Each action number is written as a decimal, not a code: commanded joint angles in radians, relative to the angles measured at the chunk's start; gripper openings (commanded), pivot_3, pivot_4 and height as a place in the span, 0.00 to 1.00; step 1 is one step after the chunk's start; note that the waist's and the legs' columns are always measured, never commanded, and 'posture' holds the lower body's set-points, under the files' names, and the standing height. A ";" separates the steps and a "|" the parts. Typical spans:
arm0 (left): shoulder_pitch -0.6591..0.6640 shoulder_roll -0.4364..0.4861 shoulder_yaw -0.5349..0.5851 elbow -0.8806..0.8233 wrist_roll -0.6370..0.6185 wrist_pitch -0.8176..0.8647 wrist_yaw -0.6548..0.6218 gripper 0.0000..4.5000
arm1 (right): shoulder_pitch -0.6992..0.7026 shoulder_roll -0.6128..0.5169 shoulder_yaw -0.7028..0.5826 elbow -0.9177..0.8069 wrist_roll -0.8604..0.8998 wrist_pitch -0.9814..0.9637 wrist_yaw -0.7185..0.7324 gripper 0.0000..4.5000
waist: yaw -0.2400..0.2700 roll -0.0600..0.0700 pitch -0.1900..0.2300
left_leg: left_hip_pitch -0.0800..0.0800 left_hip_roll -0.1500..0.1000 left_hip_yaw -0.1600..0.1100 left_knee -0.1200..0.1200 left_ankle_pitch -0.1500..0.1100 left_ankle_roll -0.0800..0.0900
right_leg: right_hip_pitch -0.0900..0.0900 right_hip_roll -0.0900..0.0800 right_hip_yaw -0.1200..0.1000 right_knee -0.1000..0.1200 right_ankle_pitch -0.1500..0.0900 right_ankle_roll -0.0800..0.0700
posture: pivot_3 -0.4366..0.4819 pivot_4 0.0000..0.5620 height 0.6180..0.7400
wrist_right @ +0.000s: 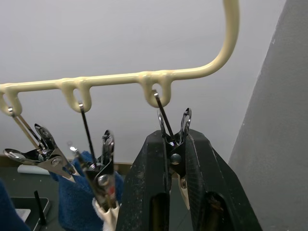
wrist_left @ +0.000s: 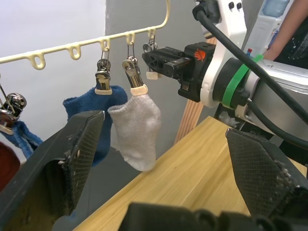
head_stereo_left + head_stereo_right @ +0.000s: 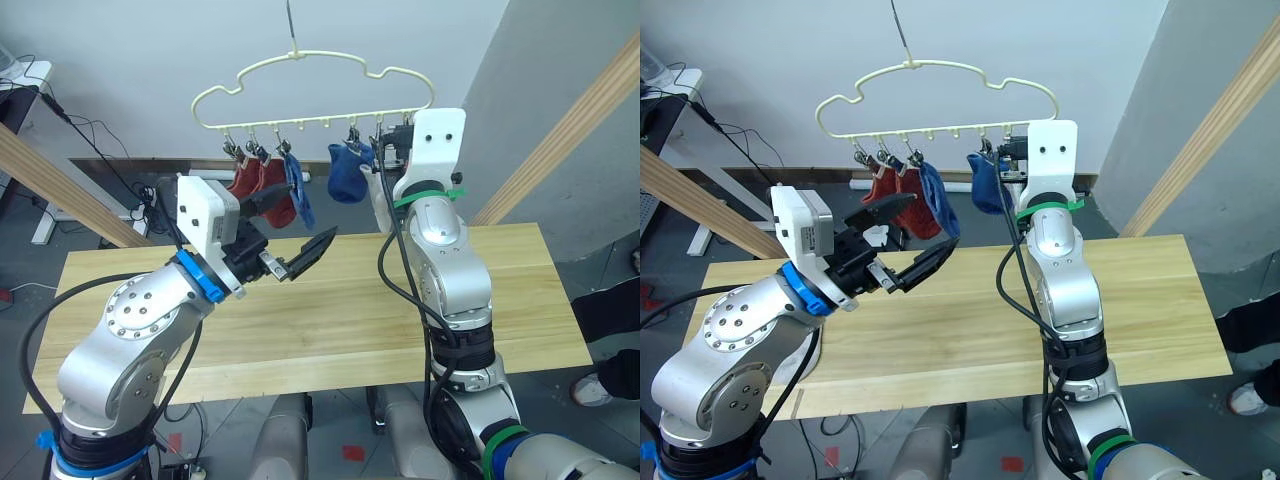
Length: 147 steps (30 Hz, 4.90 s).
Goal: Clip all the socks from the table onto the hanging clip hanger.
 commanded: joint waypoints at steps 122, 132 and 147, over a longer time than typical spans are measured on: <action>-0.053 -0.006 0.079 -0.017 -0.148 -0.013 0.051 1.00 | -0.075 -0.047 -0.022 -0.077 0.031 0.130 0.015 0.19 | 0.007 0.000 0.000 | 0.000 0.000 0.001 0.000 0.000 0.001 | 0.000 0.000 0.000 0.000 0.000 0.000 | 0.53 0.62 1.00; -0.048 -0.002 0.072 -0.018 -0.138 -0.019 0.050 1.00 | -0.074 -0.039 -0.022 -0.080 0.034 0.132 0.013 0.49 | 0.007 0.000 0.000 | 0.000 0.000 0.001 0.000 0.000 0.000 | 0.000 0.000 0.000 0.000 0.000 0.000 | 0.53 0.62 1.00; -0.040 -0.001 0.064 -0.024 -0.130 -0.023 0.052 1.00 | -0.078 -0.024 -0.031 -0.081 0.037 0.134 0.010 0.13 | 0.007 0.000 0.000 | 0.000 0.000 0.001 0.000 0.000 0.000 | 0.000 0.000 0.000 0.000 0.000 0.000 | 0.54 0.61 1.00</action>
